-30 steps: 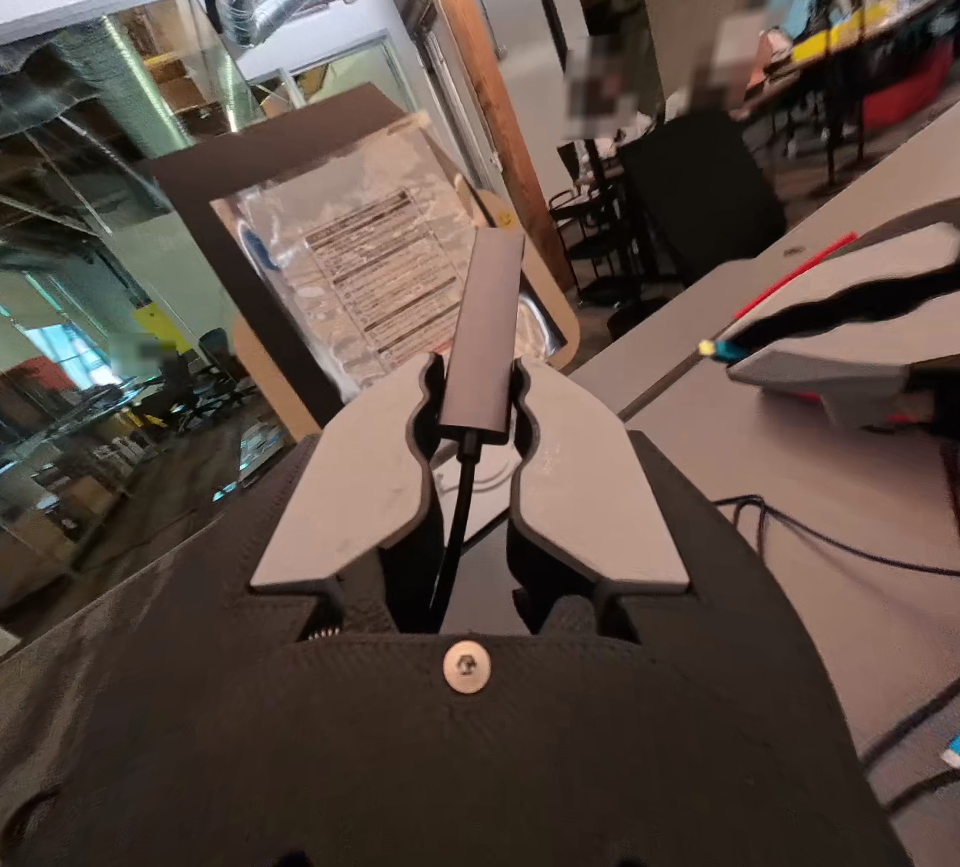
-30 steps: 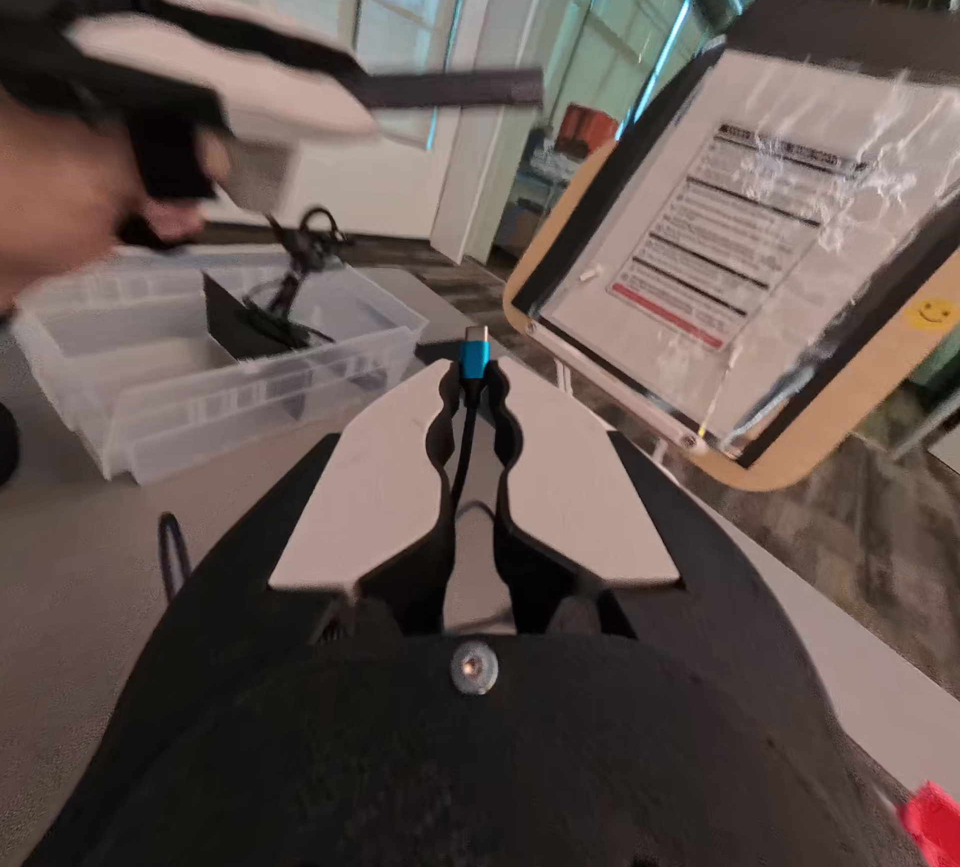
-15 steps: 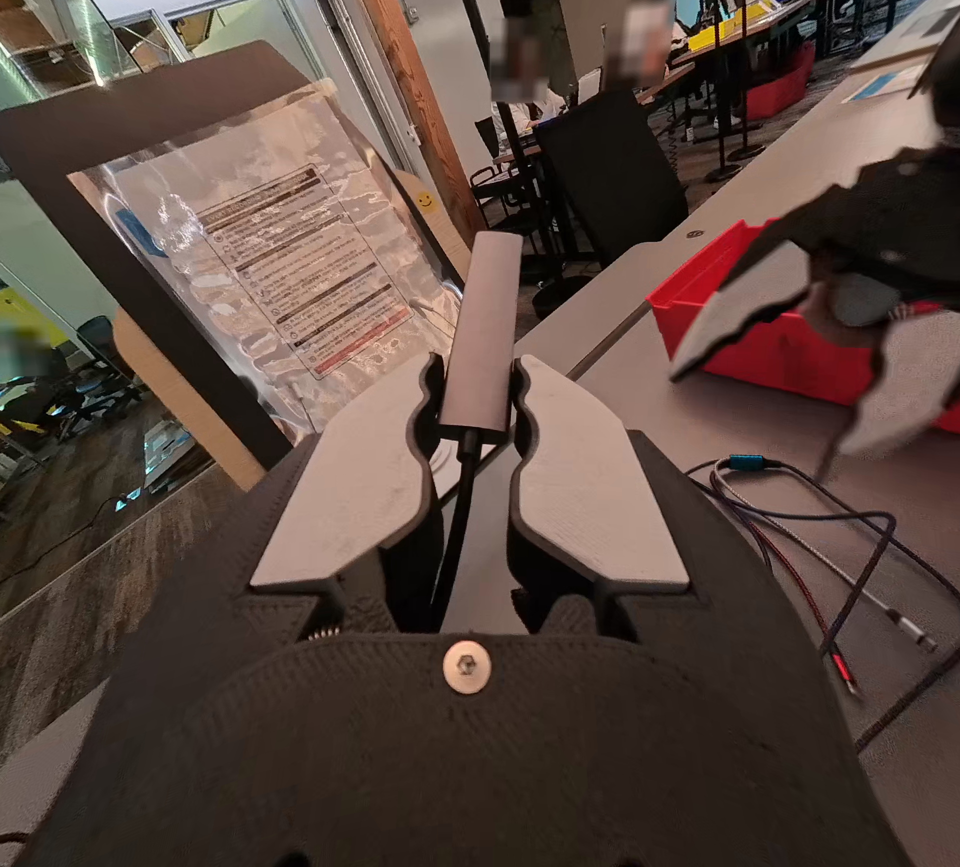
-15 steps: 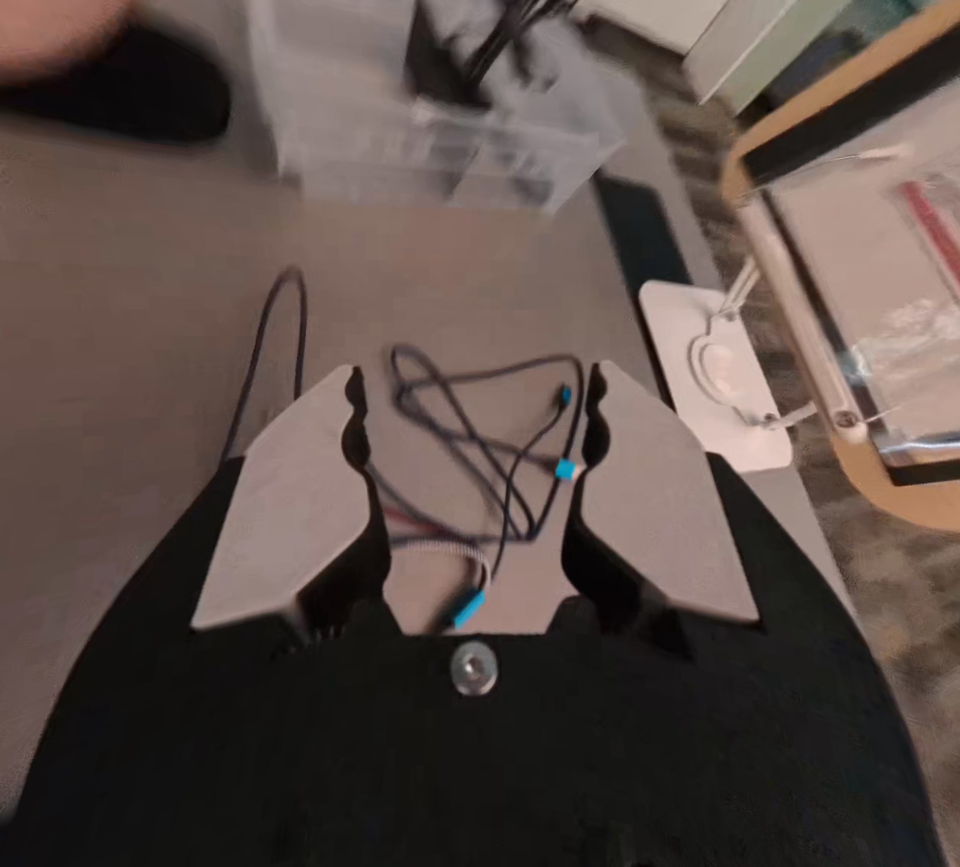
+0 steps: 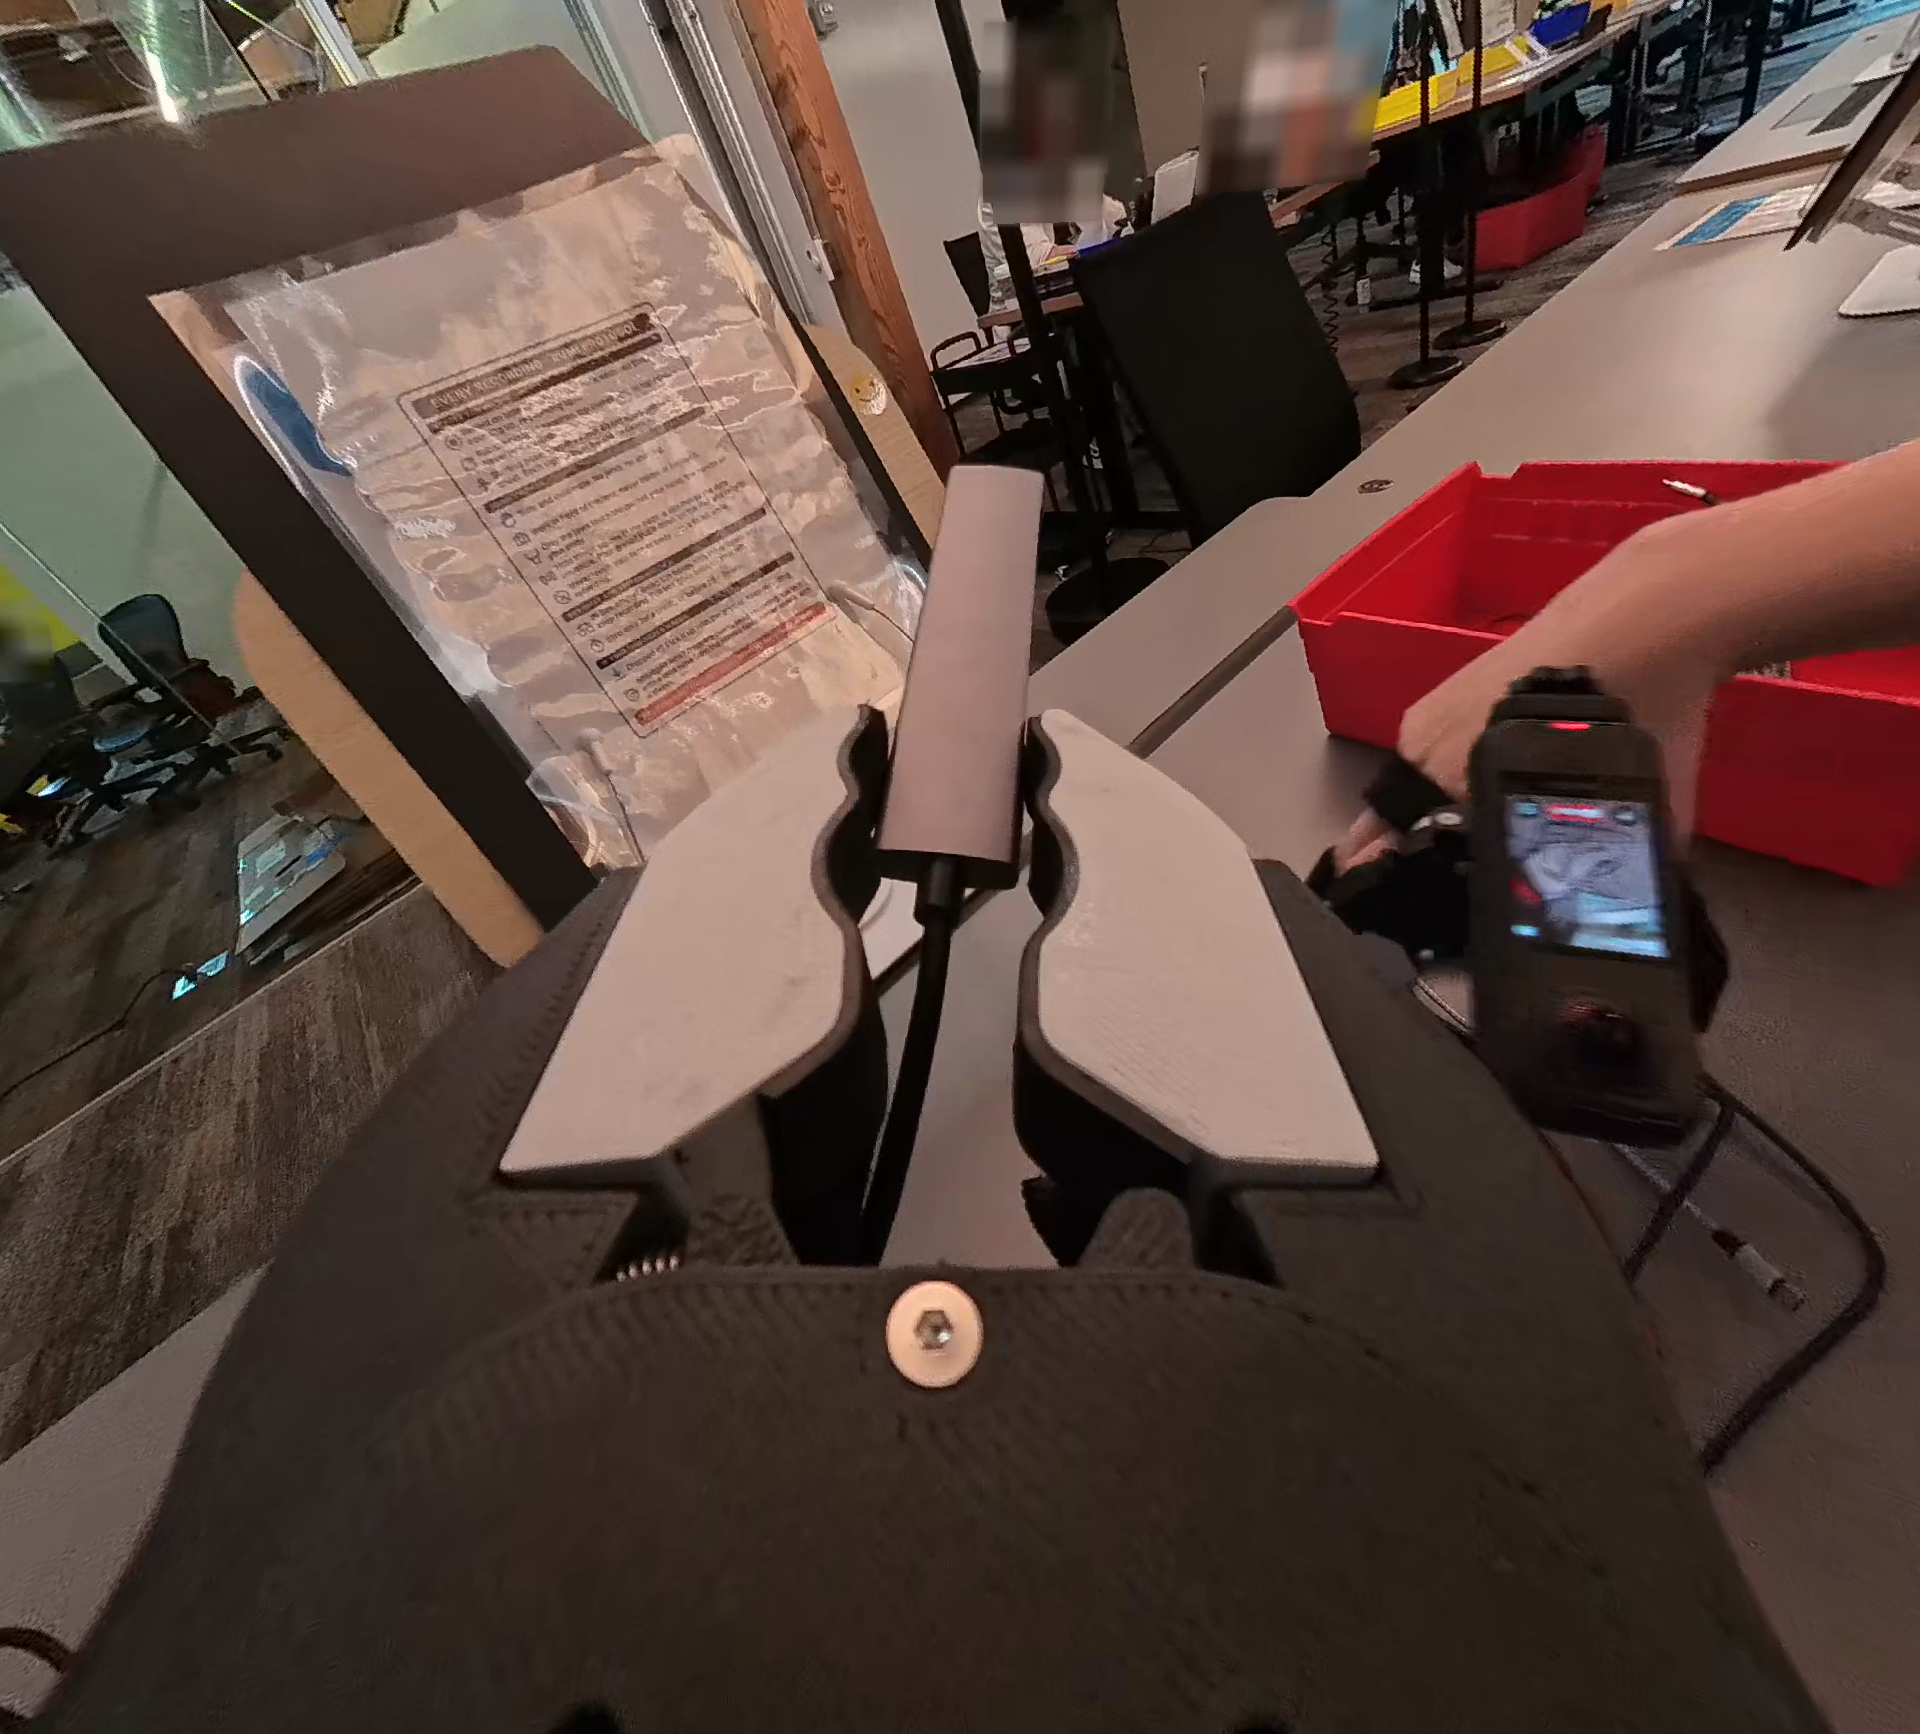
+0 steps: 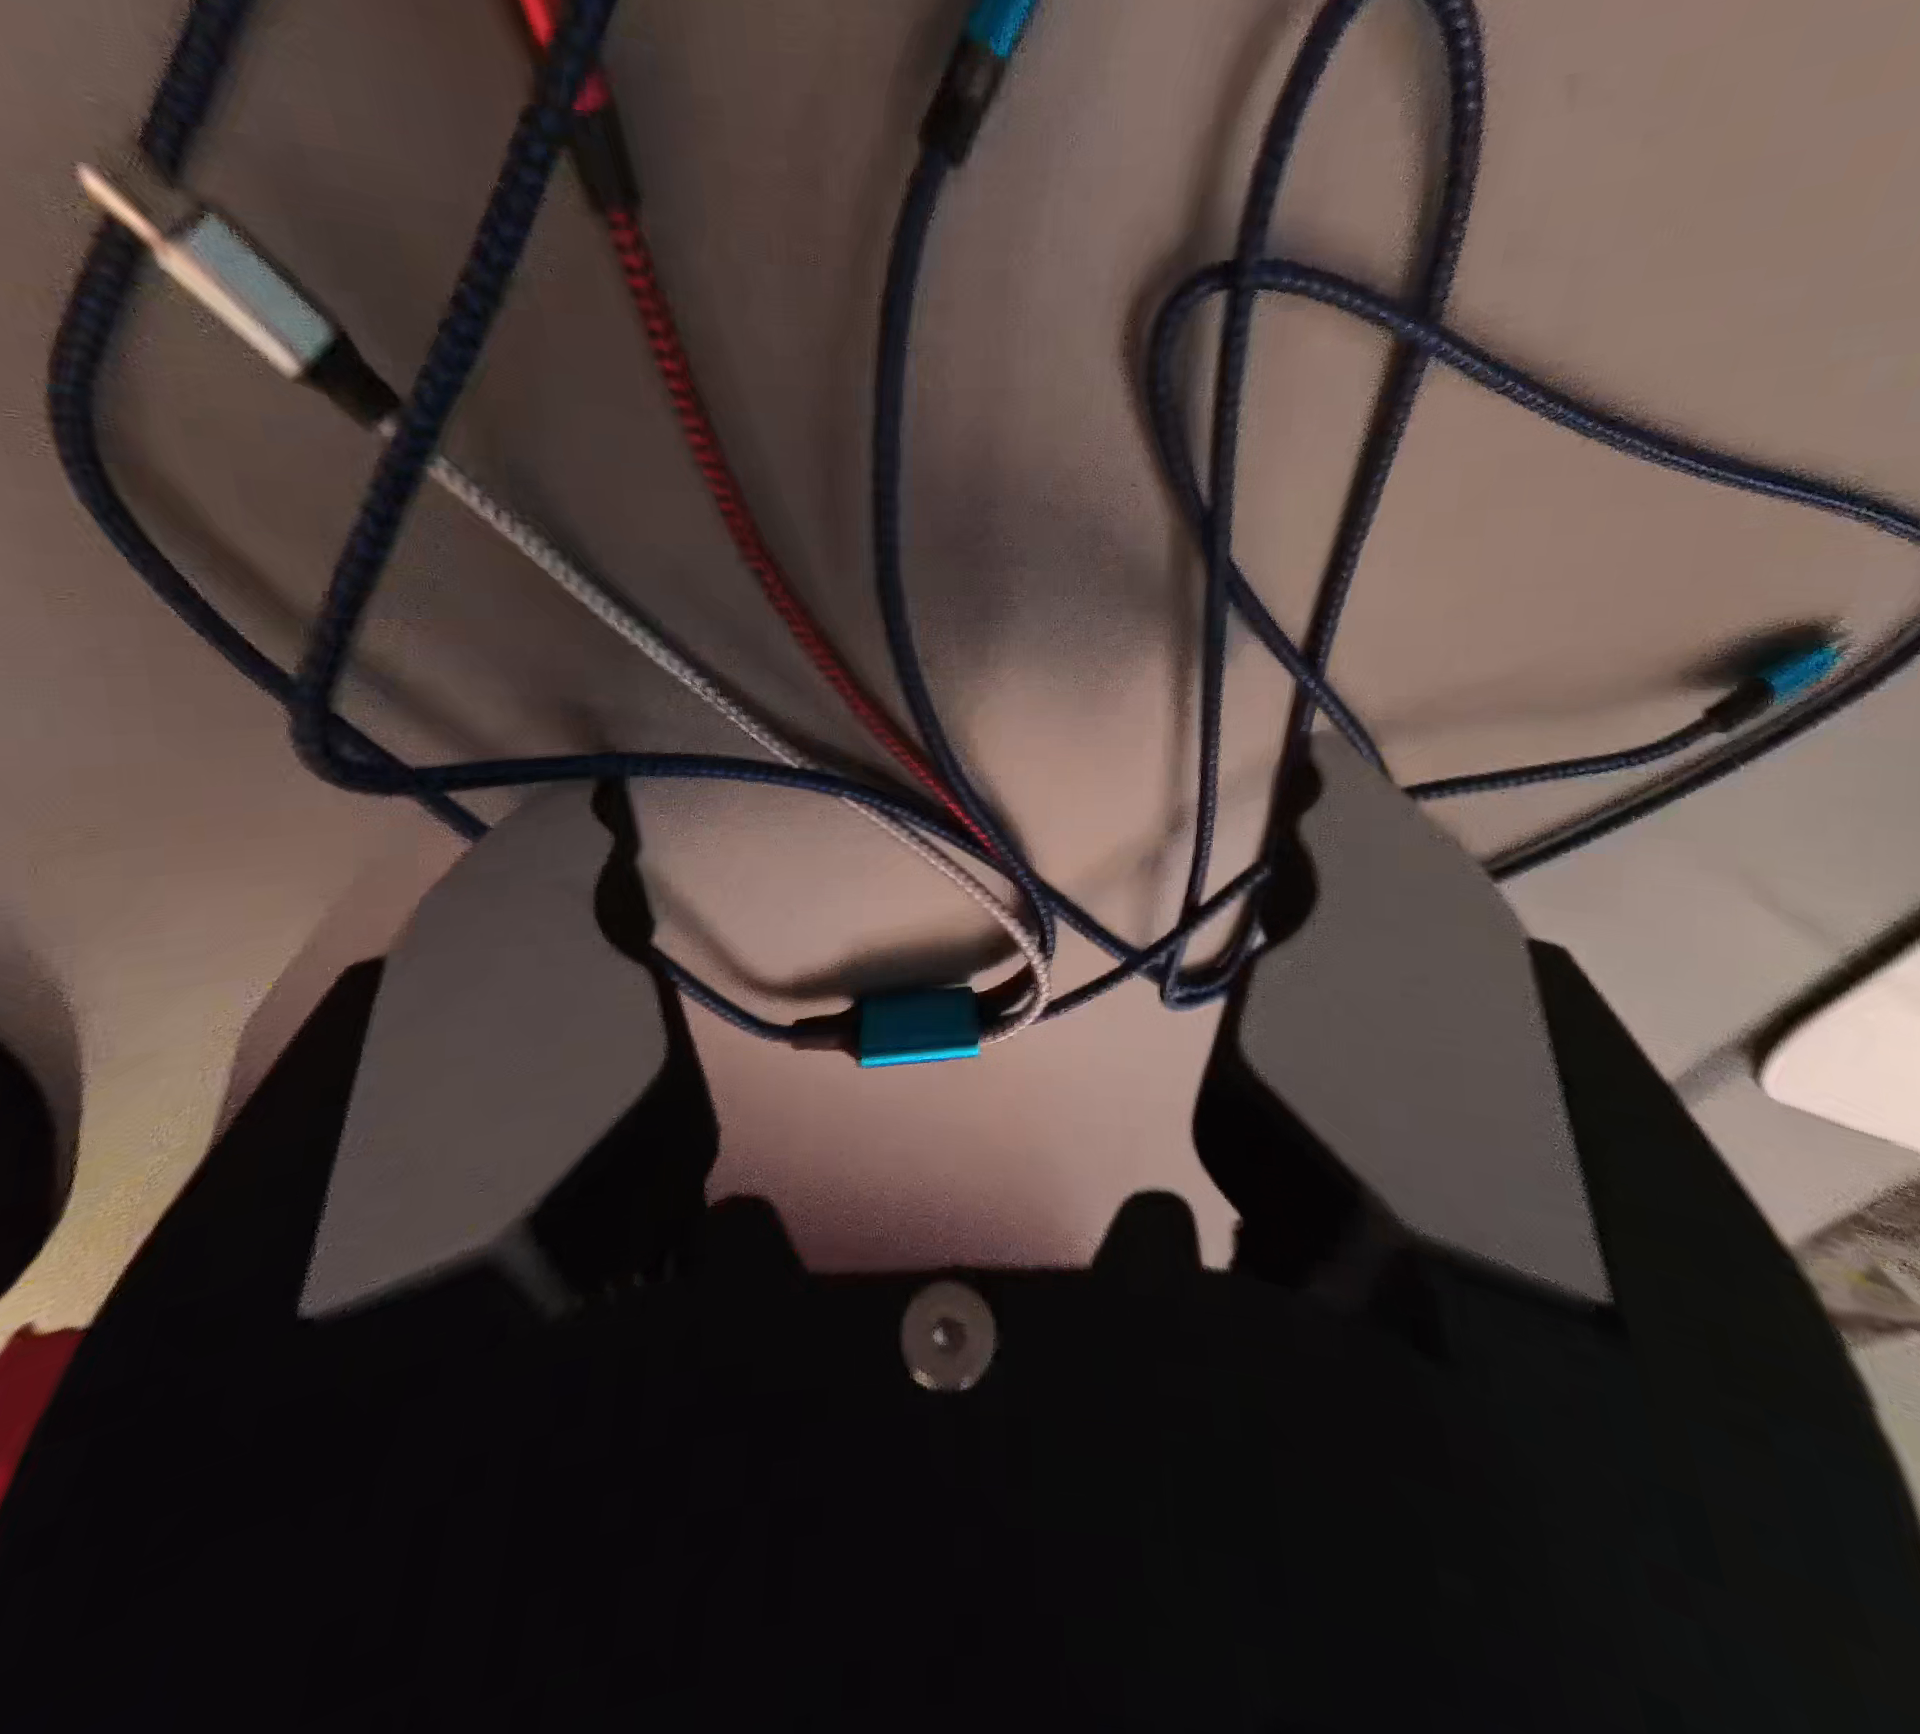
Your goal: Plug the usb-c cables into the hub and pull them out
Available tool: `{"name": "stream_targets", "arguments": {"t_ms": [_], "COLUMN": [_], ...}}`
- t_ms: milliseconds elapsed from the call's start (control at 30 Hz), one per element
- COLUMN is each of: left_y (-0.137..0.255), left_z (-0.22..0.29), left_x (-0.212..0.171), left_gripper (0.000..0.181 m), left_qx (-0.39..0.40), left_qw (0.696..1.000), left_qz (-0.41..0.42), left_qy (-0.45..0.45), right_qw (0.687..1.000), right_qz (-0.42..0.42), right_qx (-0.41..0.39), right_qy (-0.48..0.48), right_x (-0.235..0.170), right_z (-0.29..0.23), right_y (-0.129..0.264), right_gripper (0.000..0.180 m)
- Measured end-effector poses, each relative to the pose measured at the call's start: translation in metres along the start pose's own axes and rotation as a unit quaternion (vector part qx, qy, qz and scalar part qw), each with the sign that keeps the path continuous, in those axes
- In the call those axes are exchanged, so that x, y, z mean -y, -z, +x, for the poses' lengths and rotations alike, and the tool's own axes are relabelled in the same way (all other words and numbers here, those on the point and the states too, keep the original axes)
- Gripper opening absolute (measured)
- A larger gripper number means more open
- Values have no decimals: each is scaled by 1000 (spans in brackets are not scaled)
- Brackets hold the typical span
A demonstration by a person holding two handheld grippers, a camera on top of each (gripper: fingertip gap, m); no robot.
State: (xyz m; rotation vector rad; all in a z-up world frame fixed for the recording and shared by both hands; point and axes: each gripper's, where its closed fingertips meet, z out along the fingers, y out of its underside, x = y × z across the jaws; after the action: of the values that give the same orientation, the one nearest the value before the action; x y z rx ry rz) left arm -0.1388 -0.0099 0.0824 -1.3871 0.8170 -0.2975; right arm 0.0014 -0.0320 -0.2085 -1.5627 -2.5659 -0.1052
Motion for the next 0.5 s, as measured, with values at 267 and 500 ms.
{"name": "stream_targets", "arguments": {"t_ms": [267,500], "left_y": [-11,-10], "left_z": [7,8], "left_x": [-14,-10], "left_gripper": [25,25], "left_qx": [-21,-24], "left_qw": [999,1000], "left_qz": [-26,-19], "left_qy": [1,3], "right_qw": [998,996], "right_qz": [8,40], "right_qx": [68,67], "right_qy": [-16,-39], "right_x": [6,9], "right_z": [19,7], "right_y": [-10,0], "right_gripper": [115,28]}}
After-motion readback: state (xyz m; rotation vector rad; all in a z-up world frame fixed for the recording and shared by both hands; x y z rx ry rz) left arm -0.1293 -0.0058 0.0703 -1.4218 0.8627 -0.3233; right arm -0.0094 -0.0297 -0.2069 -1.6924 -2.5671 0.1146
